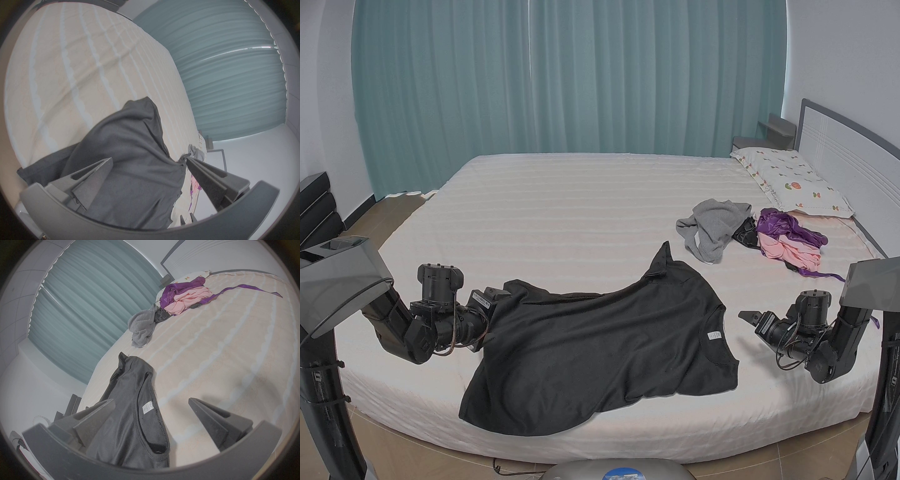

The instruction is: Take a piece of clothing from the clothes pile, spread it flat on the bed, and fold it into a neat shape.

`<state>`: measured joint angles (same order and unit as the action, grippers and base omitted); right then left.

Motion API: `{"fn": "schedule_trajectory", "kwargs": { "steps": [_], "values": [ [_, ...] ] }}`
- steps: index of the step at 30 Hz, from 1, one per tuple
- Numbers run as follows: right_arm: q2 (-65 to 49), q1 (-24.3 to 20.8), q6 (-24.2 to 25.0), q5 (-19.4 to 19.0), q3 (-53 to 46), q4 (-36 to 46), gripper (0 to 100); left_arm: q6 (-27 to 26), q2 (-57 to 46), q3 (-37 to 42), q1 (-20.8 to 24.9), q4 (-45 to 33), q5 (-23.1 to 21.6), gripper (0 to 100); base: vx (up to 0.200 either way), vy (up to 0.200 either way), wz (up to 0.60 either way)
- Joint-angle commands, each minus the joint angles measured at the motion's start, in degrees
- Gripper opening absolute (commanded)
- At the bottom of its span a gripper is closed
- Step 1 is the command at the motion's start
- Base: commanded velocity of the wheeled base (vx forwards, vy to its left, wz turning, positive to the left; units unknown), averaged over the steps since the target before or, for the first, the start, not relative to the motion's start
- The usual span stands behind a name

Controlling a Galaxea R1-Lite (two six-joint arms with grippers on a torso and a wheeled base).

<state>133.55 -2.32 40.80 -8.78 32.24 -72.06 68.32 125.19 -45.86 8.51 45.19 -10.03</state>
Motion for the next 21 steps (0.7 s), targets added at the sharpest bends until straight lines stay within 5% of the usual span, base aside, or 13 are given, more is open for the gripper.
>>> {"fn": "schedule_trajectory", "kwargs": {
  "steps": [1,5,21],
  "values": [
    [0.1,-0.1,0.0,0.0,0.0,0.0,100,0.2,0.2,-0.4,-0.5,0.0,-0.2,100,0.2,0.0,0.0],
    [0.1,-0.1,0.0,0.0,0.0,0.0,100,0.1,0.4,-0.6,-0.1,0.1,-0.2,100,0.2,0.0,0.0],
    [0.8,-0.1,0.0,0.1,0.3,-0.1,100,-0.6,4.9,-9.3,-2.3,-0.3,0.2,100,0.0,0.0,0.0]
  ]
}}
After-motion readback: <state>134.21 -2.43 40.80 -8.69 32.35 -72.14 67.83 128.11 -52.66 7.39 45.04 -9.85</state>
